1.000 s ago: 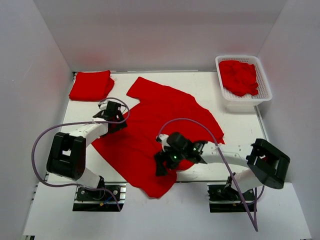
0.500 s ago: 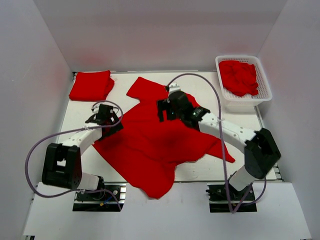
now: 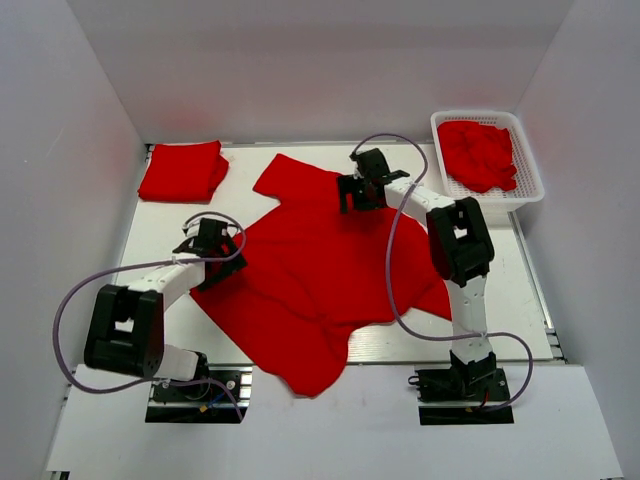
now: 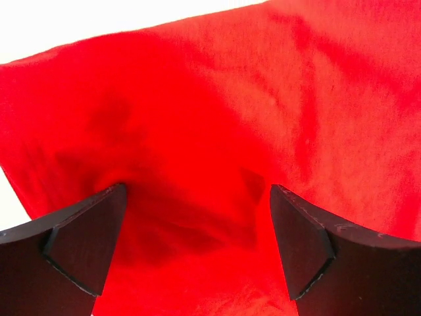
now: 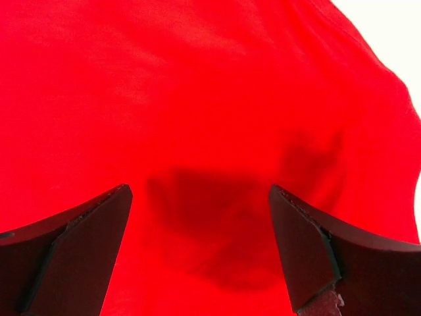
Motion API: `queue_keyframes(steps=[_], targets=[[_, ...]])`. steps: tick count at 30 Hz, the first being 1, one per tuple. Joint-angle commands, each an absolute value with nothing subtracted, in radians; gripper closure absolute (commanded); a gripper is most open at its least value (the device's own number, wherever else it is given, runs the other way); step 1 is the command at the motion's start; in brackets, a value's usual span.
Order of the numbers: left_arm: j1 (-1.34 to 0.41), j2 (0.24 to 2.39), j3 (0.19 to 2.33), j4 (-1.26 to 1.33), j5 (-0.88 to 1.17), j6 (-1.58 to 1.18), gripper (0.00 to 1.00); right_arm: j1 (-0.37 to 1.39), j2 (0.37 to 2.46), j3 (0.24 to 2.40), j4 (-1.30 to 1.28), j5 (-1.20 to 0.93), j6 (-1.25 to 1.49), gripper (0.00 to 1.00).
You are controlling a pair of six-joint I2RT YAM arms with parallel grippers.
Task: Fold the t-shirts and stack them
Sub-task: Flatten out the tshirt
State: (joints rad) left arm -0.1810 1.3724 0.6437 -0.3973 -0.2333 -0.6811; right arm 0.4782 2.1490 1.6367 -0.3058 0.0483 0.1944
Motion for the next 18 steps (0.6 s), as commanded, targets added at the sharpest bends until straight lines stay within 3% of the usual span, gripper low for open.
queue_keyframes(steps=[1, 6, 18], targets=[[-0.170, 1.491, 0.667, -0.356, -0.216, -0.704, 0.00, 0.436, 2.196, 1.719, -0.357, -0.041, 0.183, 0.10], [-0.150, 1.772, 0.878, -0.383, -0.250, -0.651, 0.00, 0.353, 2.261, 1.749, -0.396, -0.040, 0.212, 0.10], [-0.150, 2.405, 1.804, -0.388, -0.121, -0.362, 0.00, 0.160, 2.316, 1.802, -0.428, -0.005, 0.244, 0.10]])
